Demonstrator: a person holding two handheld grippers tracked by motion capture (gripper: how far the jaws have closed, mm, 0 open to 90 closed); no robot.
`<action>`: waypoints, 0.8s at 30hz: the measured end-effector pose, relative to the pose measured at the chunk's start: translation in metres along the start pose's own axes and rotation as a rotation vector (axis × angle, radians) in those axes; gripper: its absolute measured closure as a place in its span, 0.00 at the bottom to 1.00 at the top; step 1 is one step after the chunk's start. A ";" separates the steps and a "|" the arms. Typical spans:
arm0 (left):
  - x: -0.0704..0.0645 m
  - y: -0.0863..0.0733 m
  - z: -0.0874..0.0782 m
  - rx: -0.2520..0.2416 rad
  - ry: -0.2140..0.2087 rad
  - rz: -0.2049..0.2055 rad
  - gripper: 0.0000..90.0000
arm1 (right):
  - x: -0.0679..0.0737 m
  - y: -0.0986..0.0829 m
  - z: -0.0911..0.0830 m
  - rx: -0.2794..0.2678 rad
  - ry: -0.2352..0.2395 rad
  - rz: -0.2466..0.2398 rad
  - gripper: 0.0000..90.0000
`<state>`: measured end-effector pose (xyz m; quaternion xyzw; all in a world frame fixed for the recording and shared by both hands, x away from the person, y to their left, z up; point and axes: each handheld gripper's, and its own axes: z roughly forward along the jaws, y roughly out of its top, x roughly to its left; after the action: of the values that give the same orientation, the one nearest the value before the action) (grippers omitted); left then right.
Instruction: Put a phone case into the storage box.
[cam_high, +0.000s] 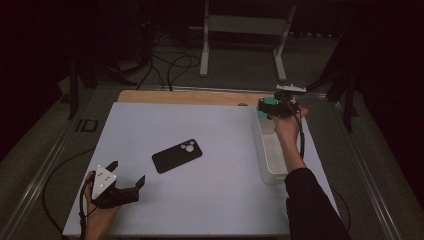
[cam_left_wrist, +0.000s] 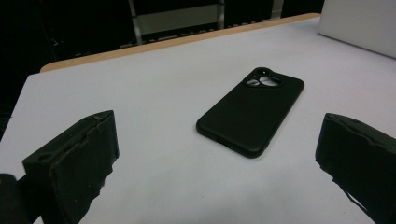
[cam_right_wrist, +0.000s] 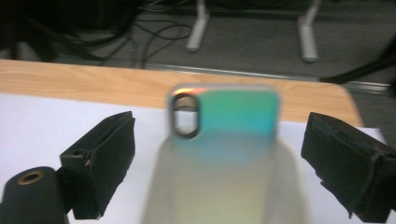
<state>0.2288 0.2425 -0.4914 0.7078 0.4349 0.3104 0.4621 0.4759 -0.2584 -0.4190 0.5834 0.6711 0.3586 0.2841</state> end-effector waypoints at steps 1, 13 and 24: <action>0.000 0.000 0.000 0.000 0.000 -0.001 0.00 | 0.001 -0.002 -0.003 -0.003 0.014 -0.003 0.11; -0.001 0.000 0.001 0.001 0.000 -0.001 0.00 | 0.013 -0.020 -0.043 -0.068 0.107 -0.067 0.11; -0.001 0.000 0.001 0.004 -0.002 -0.001 0.00 | 0.026 -0.048 -0.086 -0.140 0.223 -0.127 0.11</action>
<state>0.2294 0.2412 -0.4919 0.7088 0.4353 0.3085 0.4615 0.3752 -0.2487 -0.4075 0.4748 0.7075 0.4485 0.2699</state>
